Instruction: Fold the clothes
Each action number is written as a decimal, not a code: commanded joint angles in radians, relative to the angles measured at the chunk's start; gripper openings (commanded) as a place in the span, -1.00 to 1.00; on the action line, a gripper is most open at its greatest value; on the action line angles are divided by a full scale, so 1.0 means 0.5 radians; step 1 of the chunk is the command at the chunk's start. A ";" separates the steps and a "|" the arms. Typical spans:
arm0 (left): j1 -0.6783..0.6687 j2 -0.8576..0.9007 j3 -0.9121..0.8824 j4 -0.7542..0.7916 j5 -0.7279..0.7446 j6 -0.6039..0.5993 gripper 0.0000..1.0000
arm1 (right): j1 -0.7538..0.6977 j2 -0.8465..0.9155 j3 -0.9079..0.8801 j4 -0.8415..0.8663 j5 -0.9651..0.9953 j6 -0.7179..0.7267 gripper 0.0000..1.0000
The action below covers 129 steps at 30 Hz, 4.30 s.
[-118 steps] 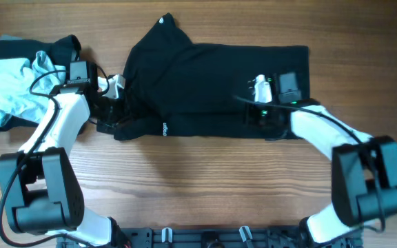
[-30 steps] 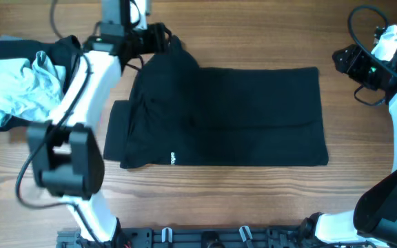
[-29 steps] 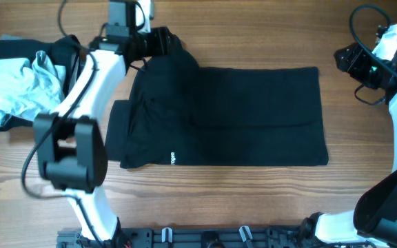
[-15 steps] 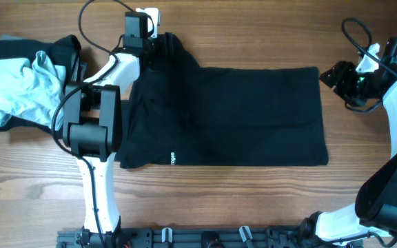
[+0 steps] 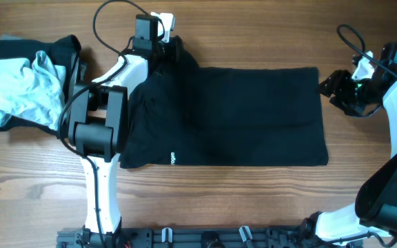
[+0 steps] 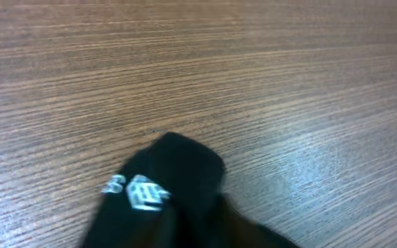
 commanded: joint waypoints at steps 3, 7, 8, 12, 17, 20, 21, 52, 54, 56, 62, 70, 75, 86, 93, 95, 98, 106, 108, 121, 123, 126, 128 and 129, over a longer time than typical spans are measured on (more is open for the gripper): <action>0.054 -0.166 0.021 -0.069 0.015 -0.112 -0.92 | 0.012 0.013 0.020 -0.046 -0.029 -0.166 0.17; 0.039 -0.467 0.021 -0.855 0.025 -0.205 -0.92 | 0.012 0.013 0.020 -0.089 -0.028 -0.169 0.15; 0.015 -0.493 0.021 -1.088 0.024 -0.204 -0.92 | 0.012 0.013 0.020 -0.097 -0.028 -0.172 0.15; -0.076 -0.513 0.021 -1.739 0.024 -0.204 0.10 | 0.012 0.013 0.020 -0.072 -0.027 -0.179 0.15; 0.037 -0.717 0.021 -1.682 -0.134 -0.204 0.16 | 0.012 0.013 0.020 -0.068 -0.028 -0.179 0.15; 0.124 -0.667 0.020 -1.332 -0.265 -0.195 0.15 | 0.012 0.013 0.020 -0.074 -0.029 -0.175 0.15; 0.126 -0.594 0.021 -1.219 -0.262 -0.182 0.31 | 0.012 0.013 0.020 -0.082 -0.029 -0.169 0.15; 0.026 -0.657 -0.075 -1.954 -0.264 0.022 -0.01 | 0.012 0.013 0.020 -0.027 -0.029 -0.150 0.07; 0.026 -0.600 -0.139 -1.950 -0.256 0.021 -0.03 | 0.012 0.013 0.020 -0.027 -0.029 -0.149 0.07; 0.026 -0.562 -0.168 -1.939 -0.256 0.021 0.11 | 0.012 0.013 0.020 -0.027 -0.029 -0.150 0.08; 0.022 -0.552 -0.211 -1.994 -0.217 0.021 -0.33 | 0.012 0.013 0.020 -0.009 -0.028 -0.150 0.08; 0.008 -0.555 -0.227 -1.950 -0.199 0.020 -0.92 | 0.012 0.013 0.020 0.080 -0.027 -0.150 0.08; 0.012 -0.572 0.162 -2.097 -0.354 0.020 -0.92 | 0.012 0.014 0.020 0.440 -0.020 -0.117 0.05; 0.015 -0.572 0.257 -2.154 -0.414 0.020 -0.92 | 0.012 0.461 -0.014 0.879 0.117 -0.044 -0.12; 0.015 -0.572 0.257 -2.155 -0.414 0.020 -0.92 | 0.019 0.793 -0.014 1.273 -0.097 0.009 -0.12; 0.015 -0.572 0.257 -2.155 -0.414 0.019 -0.92 | 0.050 0.803 -0.014 1.315 -0.091 0.006 -0.09; 0.015 -0.572 0.257 -2.155 -0.414 0.020 -0.92 | 0.157 0.847 -0.014 1.386 0.138 0.006 0.33; 0.015 -0.572 0.257 -2.155 -0.414 0.021 -0.92 | 0.233 0.922 -0.014 1.516 0.262 0.160 -0.46; 0.015 -0.572 0.257 -2.157 -0.414 0.021 -0.92 | 0.231 0.909 -0.011 1.494 0.256 0.158 -0.77; 0.122 -0.756 0.305 -2.568 -0.412 -0.145 -0.92 | 0.199 0.154 -0.008 0.526 0.723 0.324 -0.91; 0.125 -0.756 0.304 -2.711 -0.414 -0.144 -0.92 | 0.199 0.154 -0.008 0.350 0.802 0.322 -0.91; 0.130 -0.755 0.304 -2.844 -0.414 -0.144 -0.92 | 0.199 0.154 -0.008 0.177 0.800 0.314 -0.91; 0.130 -0.755 0.301 -2.940 -0.414 -0.145 -0.92 | 0.199 0.154 -0.008 0.022 0.803 0.279 -0.91; 0.130 -0.756 0.301 -3.020 -0.414 -0.145 -0.92 | 0.199 0.154 -0.008 -0.048 0.813 0.240 -0.91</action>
